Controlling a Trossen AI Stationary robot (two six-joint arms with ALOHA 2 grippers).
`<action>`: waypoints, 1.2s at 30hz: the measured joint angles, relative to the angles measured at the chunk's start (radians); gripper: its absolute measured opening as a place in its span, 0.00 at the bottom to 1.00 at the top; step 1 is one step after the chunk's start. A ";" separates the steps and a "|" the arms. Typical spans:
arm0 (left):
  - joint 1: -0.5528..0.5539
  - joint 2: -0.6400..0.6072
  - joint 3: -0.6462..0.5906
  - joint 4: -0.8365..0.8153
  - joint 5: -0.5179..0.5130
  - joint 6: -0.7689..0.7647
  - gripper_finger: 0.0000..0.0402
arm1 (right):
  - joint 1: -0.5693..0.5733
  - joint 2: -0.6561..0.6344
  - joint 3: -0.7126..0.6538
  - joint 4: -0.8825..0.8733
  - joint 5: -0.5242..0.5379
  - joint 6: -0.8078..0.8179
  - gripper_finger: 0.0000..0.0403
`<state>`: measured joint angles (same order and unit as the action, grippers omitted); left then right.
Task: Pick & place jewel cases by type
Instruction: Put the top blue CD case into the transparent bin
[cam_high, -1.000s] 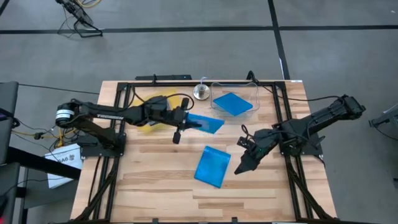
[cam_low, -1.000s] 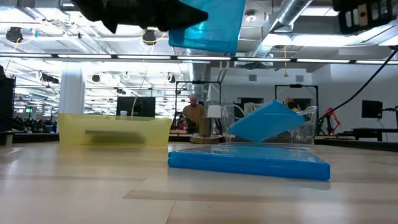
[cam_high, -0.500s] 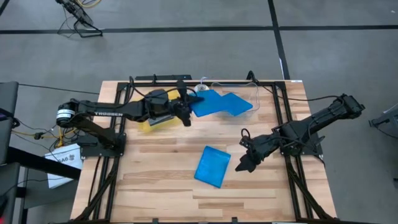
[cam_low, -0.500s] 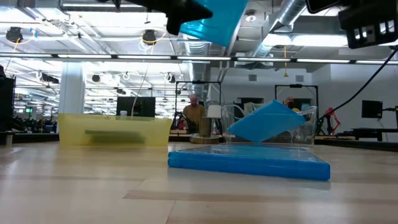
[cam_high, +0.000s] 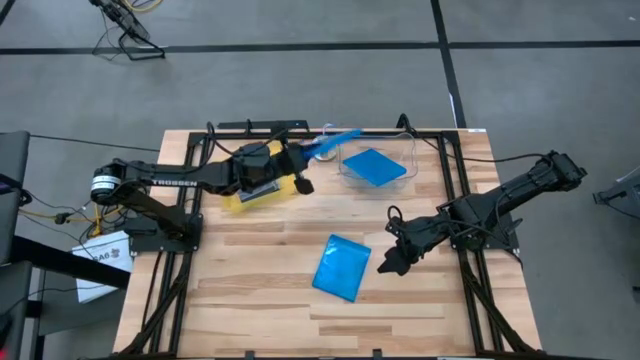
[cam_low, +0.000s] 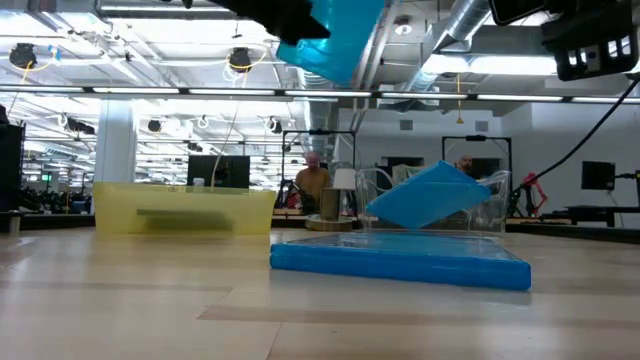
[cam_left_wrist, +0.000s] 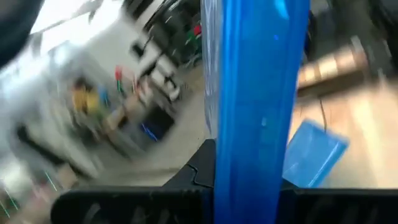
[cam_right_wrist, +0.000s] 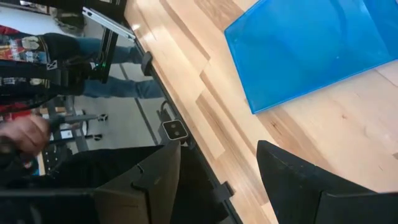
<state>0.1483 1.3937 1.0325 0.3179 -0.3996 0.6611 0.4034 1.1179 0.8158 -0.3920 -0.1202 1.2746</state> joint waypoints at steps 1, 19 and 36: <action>0.000 0.000 0.000 0.000 -0.023 -0.110 0.00 | 0.000 0.000 0.000 0.000 0.000 0.004 0.51; 0.002 0.000 0.000 -0.040 0.262 -1.351 0.00 | -0.049 0.000 0.000 0.003 0.022 0.035 0.51; 0.003 0.000 0.000 -0.069 0.533 -1.152 0.00 | -0.073 0.000 0.000 -0.053 0.038 0.133 0.51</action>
<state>0.1517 1.3936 1.0321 0.2491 0.1335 -0.4904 0.3302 1.1179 0.8158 -0.4446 -0.0818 1.4073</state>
